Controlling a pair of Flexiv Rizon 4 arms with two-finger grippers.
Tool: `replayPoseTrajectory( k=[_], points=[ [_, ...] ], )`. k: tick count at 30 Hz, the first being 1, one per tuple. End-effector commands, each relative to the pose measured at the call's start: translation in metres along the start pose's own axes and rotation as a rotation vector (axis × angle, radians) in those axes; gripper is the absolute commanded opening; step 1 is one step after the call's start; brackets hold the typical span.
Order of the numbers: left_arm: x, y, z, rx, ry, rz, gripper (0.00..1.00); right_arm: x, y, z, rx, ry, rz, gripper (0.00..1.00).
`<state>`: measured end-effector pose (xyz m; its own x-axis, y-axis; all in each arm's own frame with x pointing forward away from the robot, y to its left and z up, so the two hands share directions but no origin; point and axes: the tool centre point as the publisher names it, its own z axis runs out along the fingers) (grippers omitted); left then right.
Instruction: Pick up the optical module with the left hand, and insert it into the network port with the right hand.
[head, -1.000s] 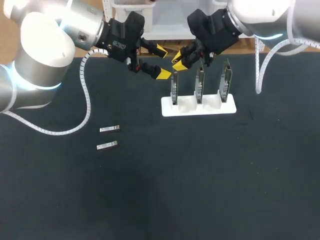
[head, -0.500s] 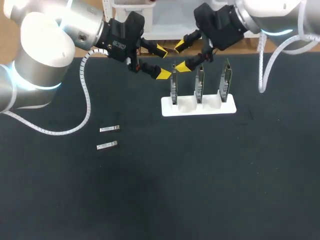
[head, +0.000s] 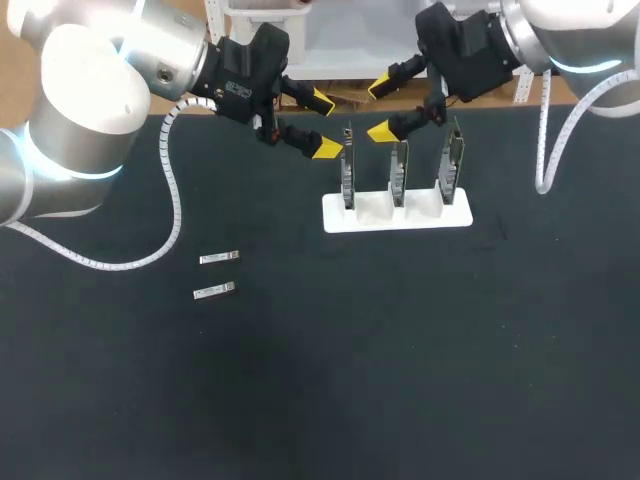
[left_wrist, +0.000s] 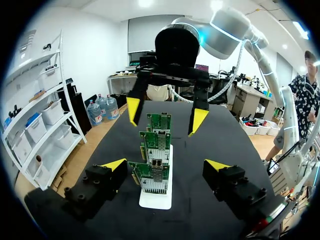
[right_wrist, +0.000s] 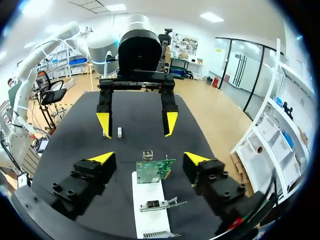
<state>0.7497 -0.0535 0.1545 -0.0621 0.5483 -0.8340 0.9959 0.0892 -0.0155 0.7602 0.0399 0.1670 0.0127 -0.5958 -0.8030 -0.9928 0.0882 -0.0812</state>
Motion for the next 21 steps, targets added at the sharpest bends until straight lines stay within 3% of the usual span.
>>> replayPoseTrajectory(
  k=[1,21],
  points=[
    [-0.001,0.001,0.001,0.002,0.006,-0.002,1.0,0.003,0.003,-0.002,0.005,-0.012,0.002,0.0],
    [-0.001,0.001,0.001,0.002,0.006,-0.002,1.0,0.002,-0.002,0.01,-0.031,-0.044,0.02,0.0]
  ],
)
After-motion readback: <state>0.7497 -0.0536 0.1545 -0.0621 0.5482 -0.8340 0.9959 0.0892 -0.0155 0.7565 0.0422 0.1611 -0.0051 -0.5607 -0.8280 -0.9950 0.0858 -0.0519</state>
